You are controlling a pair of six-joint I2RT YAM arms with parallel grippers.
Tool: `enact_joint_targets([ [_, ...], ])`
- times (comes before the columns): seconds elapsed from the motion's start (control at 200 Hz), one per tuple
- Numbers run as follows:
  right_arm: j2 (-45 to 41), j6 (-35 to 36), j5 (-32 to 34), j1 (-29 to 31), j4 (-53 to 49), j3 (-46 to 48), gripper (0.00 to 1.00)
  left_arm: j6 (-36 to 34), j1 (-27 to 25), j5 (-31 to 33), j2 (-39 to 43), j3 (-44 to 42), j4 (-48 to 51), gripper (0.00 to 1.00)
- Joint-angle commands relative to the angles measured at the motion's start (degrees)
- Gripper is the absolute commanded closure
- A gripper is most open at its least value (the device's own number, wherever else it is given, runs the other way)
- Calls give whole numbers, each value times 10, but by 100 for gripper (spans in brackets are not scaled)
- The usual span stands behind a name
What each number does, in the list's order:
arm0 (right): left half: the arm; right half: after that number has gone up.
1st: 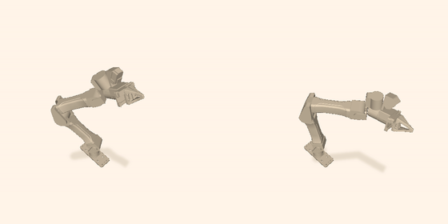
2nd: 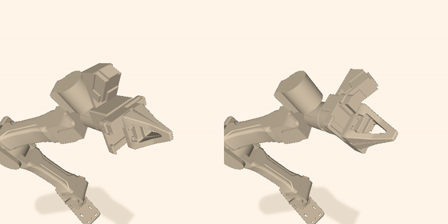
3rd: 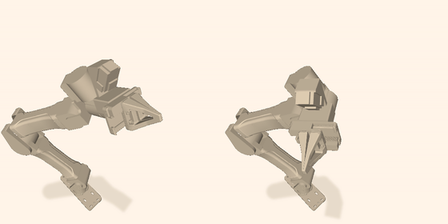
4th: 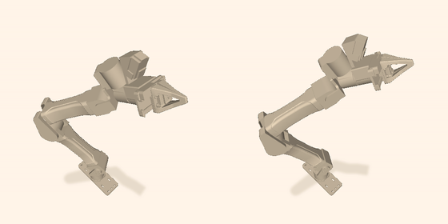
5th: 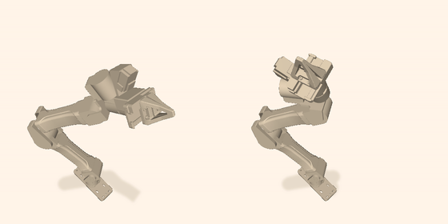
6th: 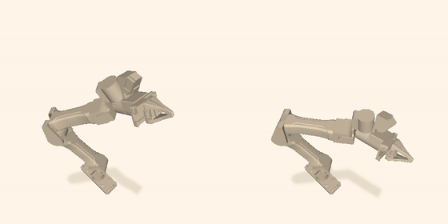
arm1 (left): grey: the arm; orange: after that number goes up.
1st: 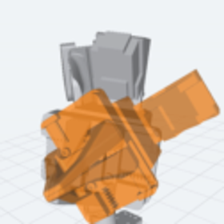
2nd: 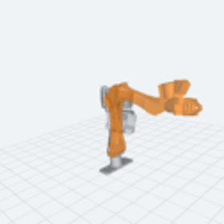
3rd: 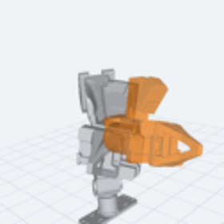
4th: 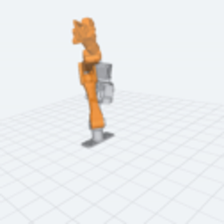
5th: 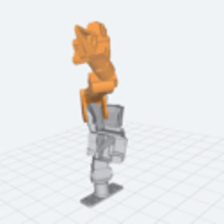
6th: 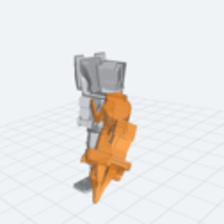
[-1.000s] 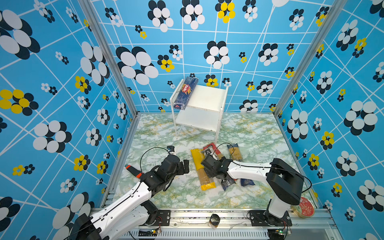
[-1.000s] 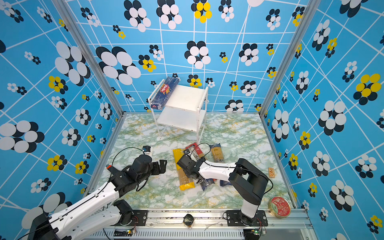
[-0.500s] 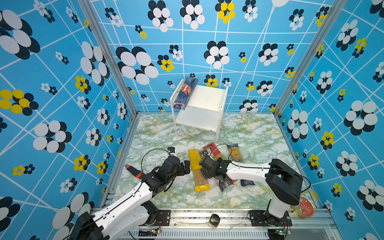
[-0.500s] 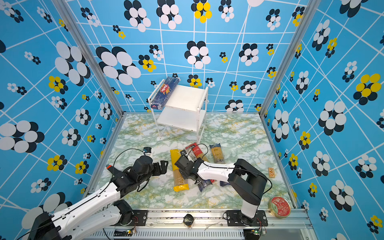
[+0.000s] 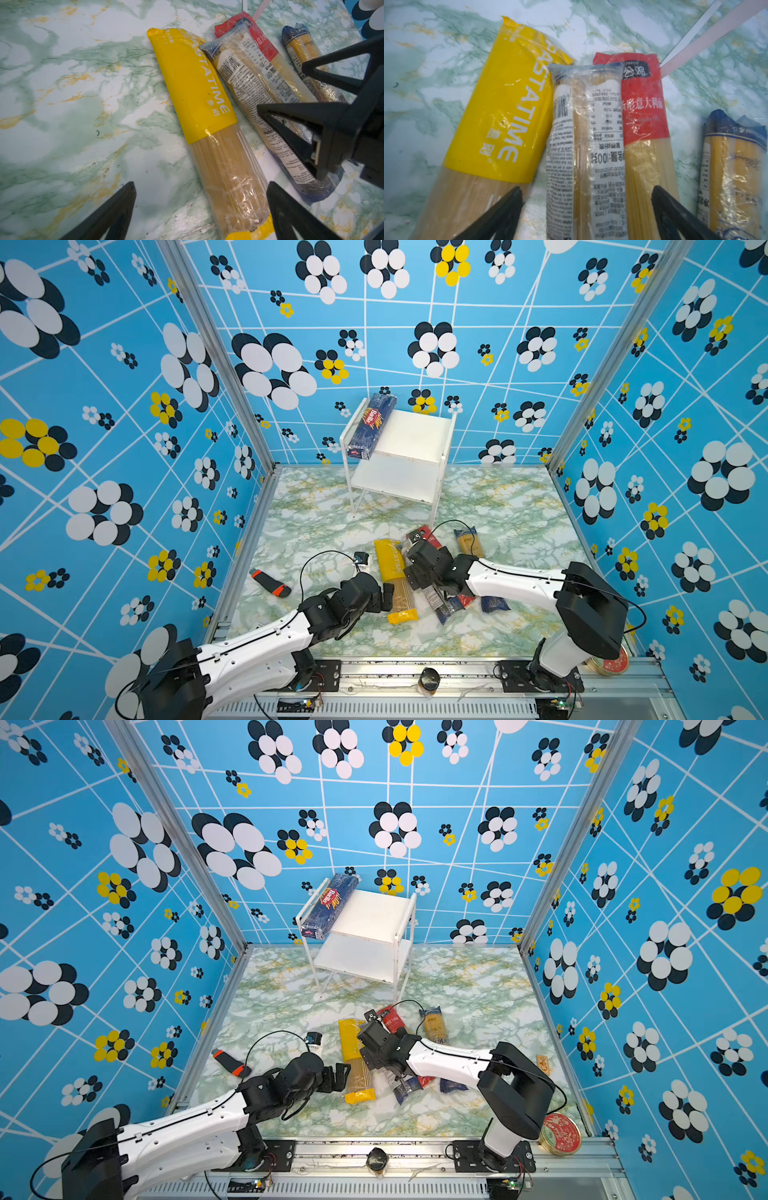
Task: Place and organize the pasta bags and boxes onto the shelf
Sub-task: 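Lower the left gripper over the yellow PASTATIME bag and close on it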
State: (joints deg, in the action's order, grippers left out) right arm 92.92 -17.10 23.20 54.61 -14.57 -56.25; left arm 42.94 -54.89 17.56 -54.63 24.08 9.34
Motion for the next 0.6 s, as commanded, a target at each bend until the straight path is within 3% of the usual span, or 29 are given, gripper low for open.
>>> enact_joint_targets([
  [0.0, -27, 22, -18, -13, -16, 11, 1, 50, -38, 76, -26, 12, 9, 1],
  [0.305, -55, 26, -32, -27, -27, 15, 1, 94, -111, 139, -170, 107, 44, 1],
  [0.6, -76, 20, -28, -42, -29, 38, 1, 136, -124, 134, -257, 150, 56, 1],
])
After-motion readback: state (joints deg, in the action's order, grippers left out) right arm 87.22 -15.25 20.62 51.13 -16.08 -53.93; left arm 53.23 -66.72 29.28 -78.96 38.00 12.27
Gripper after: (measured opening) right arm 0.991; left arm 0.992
